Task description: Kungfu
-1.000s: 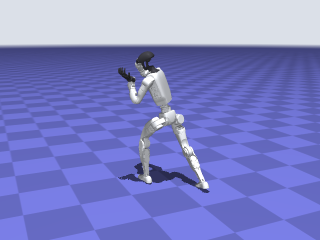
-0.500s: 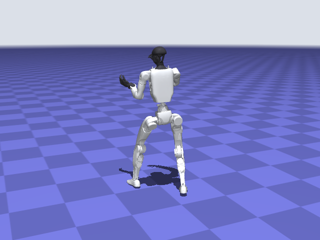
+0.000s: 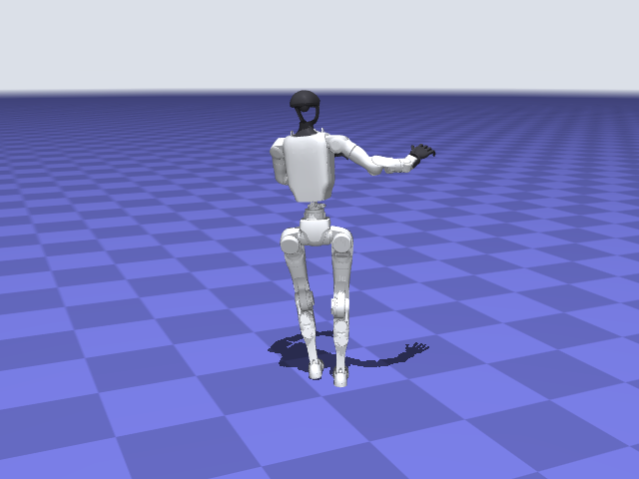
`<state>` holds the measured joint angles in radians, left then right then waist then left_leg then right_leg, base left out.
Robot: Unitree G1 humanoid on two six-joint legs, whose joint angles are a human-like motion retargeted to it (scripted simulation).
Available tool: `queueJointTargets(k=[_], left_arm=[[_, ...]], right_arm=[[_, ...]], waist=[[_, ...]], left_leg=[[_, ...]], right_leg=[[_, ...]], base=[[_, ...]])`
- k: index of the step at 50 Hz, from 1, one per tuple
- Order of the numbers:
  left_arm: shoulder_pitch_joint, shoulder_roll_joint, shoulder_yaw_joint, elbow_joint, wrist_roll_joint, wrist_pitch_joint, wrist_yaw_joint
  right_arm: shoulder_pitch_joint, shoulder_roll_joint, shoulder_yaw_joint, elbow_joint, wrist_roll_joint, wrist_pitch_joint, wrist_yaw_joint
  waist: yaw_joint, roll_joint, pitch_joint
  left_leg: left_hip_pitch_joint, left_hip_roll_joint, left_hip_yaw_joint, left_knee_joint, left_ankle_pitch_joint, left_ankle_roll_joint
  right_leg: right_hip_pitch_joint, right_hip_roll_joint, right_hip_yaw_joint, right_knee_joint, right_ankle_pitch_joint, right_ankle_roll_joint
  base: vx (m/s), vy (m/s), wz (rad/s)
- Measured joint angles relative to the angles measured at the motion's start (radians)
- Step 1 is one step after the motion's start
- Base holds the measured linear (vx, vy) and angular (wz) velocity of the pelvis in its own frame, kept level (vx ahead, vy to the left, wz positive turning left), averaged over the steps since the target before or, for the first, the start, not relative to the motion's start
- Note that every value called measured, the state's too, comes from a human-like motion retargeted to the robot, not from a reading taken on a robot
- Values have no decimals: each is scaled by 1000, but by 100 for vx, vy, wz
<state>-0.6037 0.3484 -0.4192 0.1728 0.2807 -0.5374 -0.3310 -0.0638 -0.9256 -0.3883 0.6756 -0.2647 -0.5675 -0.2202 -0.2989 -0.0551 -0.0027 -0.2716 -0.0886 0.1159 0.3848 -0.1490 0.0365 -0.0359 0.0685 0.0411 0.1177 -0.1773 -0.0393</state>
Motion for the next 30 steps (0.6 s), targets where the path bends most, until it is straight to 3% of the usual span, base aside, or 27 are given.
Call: queueJointTargets(k=[3, 5, 7, 10, 12, 13, 14, 16, 17, 18, 20, 22, 25, 27, 28, 30], left_arm=[[-39, -21, -30, -34, 0, 5, -1], [-61, -34, -43, -46, -12, -13, 2], [-99, 0, -62, -71, -35, -40, 13], [-136, 42, -102, -125, -80, -67, 48], [-136, -7, -94, -116, -81, -102, 69], [-125, -54, -94, -98, -66, -111, 76], [-110, -86, -93, -83, -52, -117, 86], [-73, -132, -95, -60, -23, -129, 111], [-55, -150, -96, -51, -6, -141, 127], [-38, -165, -97, -43, 16, -159, 144], [10, -148, -73, -7, 79, -203, 213], [75, -103, -33, 40, 112, -214, 272], [141, -94, 2, 115, 111, -217, 274], [165, -100, 33, 202, 104, -220, 233], [170, -101, 63, 255, 101, -223, 199], [204, -113, 121, 319, 117, -213, 140]], right_arm=[[-14, 20, -59, 136, -90, 40, -13], [-20, 37, -81, 224, -129, 22, -26], [-48, 49, -44, 307, -153, -18, -91], [-80, -15, 80, 413, -186, -58, -141], [-100, -61, 111, 474, -248, -32, -143], [-100, -77, 113, 504, -291, -22, -156], [-106, -85, 111, 535, -331, -12, -168], [-131, -83, 92, 609, -392, 25, -196], [-149, -77, 75, 652, -409, 56, -210], [-173, -70, 55, 694, -412, 97, -224], [-273, -17, 83, 773, -392, 186, -250], [-357, 64, 146, 814, -377, 206, -280], [-376, 137, 129, 827, -383, 223, -386], [-332, 196, 105, 817, -351, 221, -483], [-305, 233, 102, 804, -333, 208, -523], [-252, 283, 71, 797, -317, 190, -555]], waist=[[-23, -31, -14], [-78, -48, -33], [-72, -35, -61], [27, 57, -16], [38, 142, 6], [-53, 240, 24], [-123, 324, 46], [-206, 452, 104], [-237, 488, 135], [-280, 494, 163], [-319, 460, 210], [-331, 500, 265], [-411, 512, 323], [-460, 513, 380], [-443, 523, 395], [-383, 524, 363]], left_leg=[[64, 8, 29, -71, -88, 62], [46, 55, 12, -63, -99, 22], [-89, 280, 86, 39, -126, -76], [-189, 470, 72, 109, -153, -65], [-243, 559, 92, 151, -178, -50], [-317, 552, 16, 173, -201, -13], [-386, 561, -52, 188, -206, 2], [-486, 581, -171, 198, -185, 9], [-504, 554, -213, 203, -181, 21], [-494, 470, -223, 226, -199, 52], [-429, 393, -200, 181, -177, 77], [-422, 495, -204, 57, -98, 67], [-471, 464, -219, 62, -101, 129], [-502, 513, -285, 34, -68, 94], [-529, 568, -292, 33, -59, 71], [-545, 623, -256, 41, -63, 56]], right_leg=[[5, 37, 47, -19, -19, 38], [-39, 39, -13, 12, -101, 178], [-209, 122, -261, 158, -66, 301], [-458, 181, -445, 666, 9, 301], [-579, 68, -436, 1013, -13, 297], [-605, -67, -465, 1127, -14, 285], [-615, -204, -486, 1178, 34, 185], [-608, -467, -465, 1099, 192, -116], [-593, -602, -393, 970, 252, -221], [-568, -757, -257, 782, 263, -222], [-559, -917, -72, 378, 405, -223], [-565, -855, -68, 100, 562, -223], [-634, -950, -140, 355, 442, -223], [-679, -862, -165, 689, 380, -222], [-695, -768, -204, 796, 372, -222], [-713, -632, -270, 935, 369, -211]], base=[[-6, -18, -94], [-19, -46, -32], [-66, -112, -172], [-71, -32, -297], [-41, 70, -93], [-24, 81, 173], [-21, 50, 229], [-23, 21, 107], [-17, 54, 120], [-18, 64, 121], [-30, 47, -21], [-43, 8, -181], [-29, -13, 43], [-31, -48, 74], [-25, -55, -37], [-12, -59, -81]])
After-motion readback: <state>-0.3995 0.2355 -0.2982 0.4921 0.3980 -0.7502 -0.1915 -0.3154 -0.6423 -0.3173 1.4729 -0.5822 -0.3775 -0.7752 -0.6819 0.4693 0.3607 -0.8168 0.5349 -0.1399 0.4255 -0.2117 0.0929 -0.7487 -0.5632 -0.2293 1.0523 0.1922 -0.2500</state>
